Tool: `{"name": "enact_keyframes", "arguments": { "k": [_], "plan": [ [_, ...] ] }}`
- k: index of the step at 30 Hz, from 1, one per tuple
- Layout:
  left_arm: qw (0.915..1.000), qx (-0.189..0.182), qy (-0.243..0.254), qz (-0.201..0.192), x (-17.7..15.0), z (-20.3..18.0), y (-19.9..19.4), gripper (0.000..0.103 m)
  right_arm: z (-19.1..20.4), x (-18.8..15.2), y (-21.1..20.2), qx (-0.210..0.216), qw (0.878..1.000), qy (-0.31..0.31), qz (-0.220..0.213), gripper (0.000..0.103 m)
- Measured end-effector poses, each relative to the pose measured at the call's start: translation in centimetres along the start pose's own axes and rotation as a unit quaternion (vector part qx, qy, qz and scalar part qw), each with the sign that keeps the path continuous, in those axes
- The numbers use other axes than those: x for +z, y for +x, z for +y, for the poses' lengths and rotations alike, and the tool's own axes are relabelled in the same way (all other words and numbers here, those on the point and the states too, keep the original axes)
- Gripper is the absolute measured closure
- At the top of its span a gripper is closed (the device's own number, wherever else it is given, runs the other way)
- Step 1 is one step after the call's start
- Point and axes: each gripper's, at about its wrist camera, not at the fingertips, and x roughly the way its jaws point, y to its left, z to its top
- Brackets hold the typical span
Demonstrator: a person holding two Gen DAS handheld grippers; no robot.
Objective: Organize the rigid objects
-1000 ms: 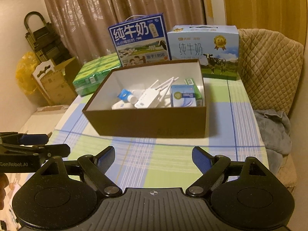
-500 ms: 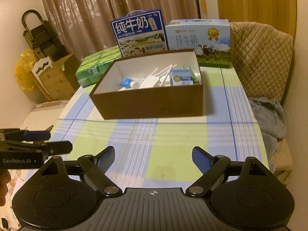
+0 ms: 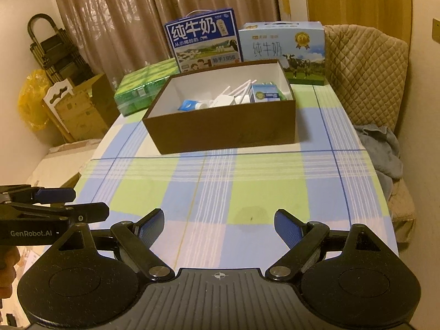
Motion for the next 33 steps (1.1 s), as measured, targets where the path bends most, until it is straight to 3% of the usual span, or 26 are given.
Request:
{"name": "enact_keyframes", "arguments": {
  "k": [16,33],
  "plan": [
    [1.0000,-0.005,-0.001,-0.001,-1.9,1.1,-1.7,0.029,2.2,-2.3,-0.3,-0.003,1.000,0.004,0.012,0.019],
    [1.0000,-0.006,-0.003,-0.002,-1.7,1.5,-1.6,0.029,2.8,-1.9,0.1,-0.005,1.000,0.001,0.015,0.019]
  ]
}}
